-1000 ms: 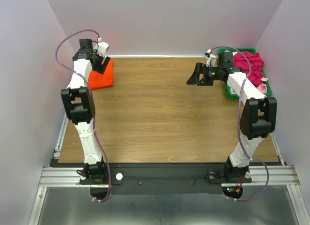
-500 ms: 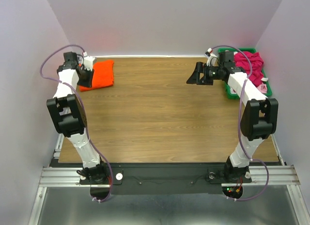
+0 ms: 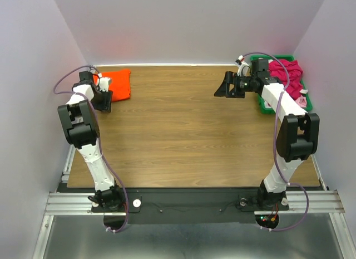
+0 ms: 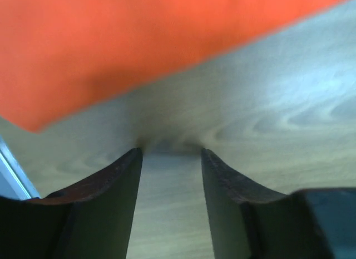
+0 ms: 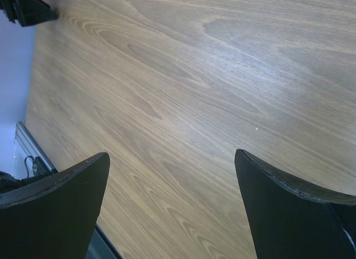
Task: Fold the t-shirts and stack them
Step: Neatly place the folded tshirt to the corner
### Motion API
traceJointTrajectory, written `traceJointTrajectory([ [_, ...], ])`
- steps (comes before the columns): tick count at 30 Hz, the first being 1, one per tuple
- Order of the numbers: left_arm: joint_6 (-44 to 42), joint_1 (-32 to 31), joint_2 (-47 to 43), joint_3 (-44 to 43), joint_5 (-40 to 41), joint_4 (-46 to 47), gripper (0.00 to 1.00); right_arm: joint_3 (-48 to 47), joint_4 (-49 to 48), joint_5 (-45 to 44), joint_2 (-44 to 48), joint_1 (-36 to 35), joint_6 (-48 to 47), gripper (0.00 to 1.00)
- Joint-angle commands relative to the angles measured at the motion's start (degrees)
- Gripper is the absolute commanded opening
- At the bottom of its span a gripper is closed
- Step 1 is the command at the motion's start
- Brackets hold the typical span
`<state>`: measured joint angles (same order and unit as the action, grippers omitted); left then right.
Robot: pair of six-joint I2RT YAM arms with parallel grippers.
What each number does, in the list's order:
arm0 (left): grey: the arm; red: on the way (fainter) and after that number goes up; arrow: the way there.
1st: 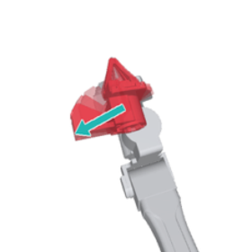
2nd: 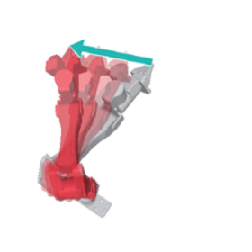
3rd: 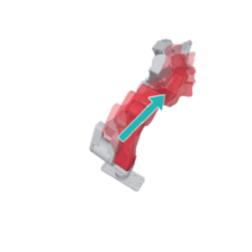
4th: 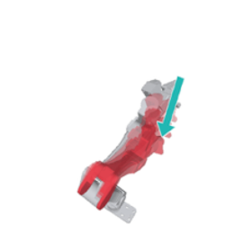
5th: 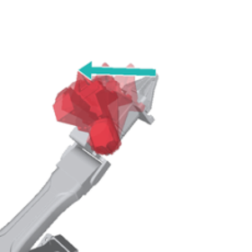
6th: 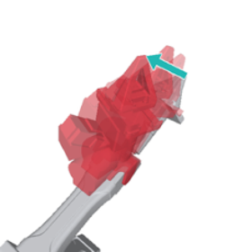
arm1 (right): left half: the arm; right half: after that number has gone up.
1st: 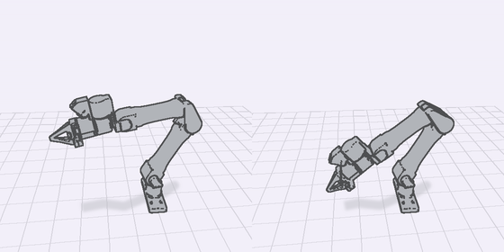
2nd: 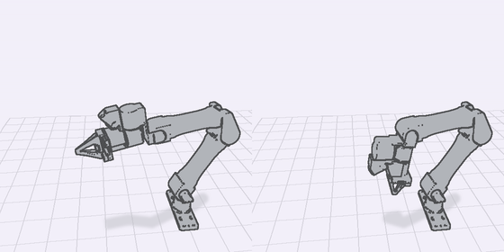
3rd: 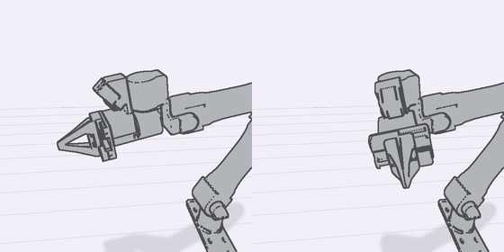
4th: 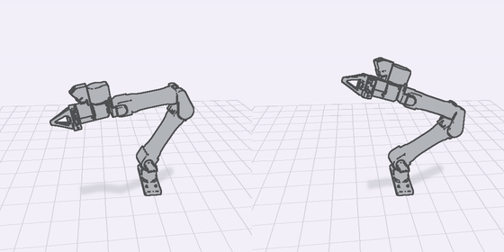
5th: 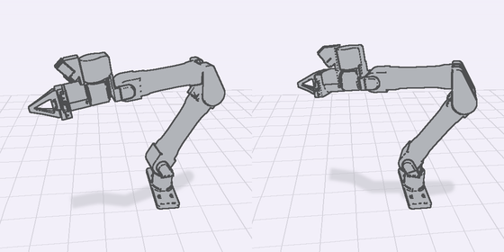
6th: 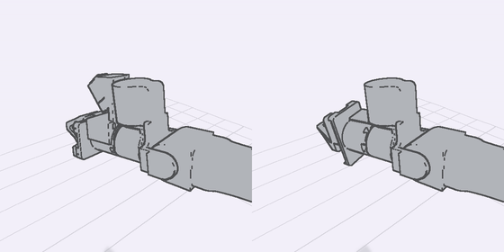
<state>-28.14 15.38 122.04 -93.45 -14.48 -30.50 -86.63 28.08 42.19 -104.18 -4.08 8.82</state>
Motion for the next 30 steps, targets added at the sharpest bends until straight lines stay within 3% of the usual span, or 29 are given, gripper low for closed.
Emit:
traceJointTrajectory([
  [1,1.8,0.0,3.4,-5.0,-0.6,2.3,0.64,-1.5,-0.5,-0.2,1.5,0.4,-0.3,1.00],
  [5,1.4,0.1,8.1,-11.6,-0.7,1.3,0.71,-1.8,-0.4,-0.4,0.7,0.3,-0.3,1.00],
  [18,6.4,0.0,16.3,-23.7,-3.5,-0.3,0.73,-1.5,-0.4,-0.3,-0.6,0.4,-0.6,1.00],
  [25,11.5,-0.9,17.4,-23.5,-9.2,0.0,0.73,-1.4,-0.4,-0.6,-1.1,0.4,-0.8,1.00],
  [30,11.8,-2.1,12.8,-17.7,-9.3,2.7,0.73,-1.8,-0.4,-0.4,-1.5,0.3,-0.8,1.00],
])
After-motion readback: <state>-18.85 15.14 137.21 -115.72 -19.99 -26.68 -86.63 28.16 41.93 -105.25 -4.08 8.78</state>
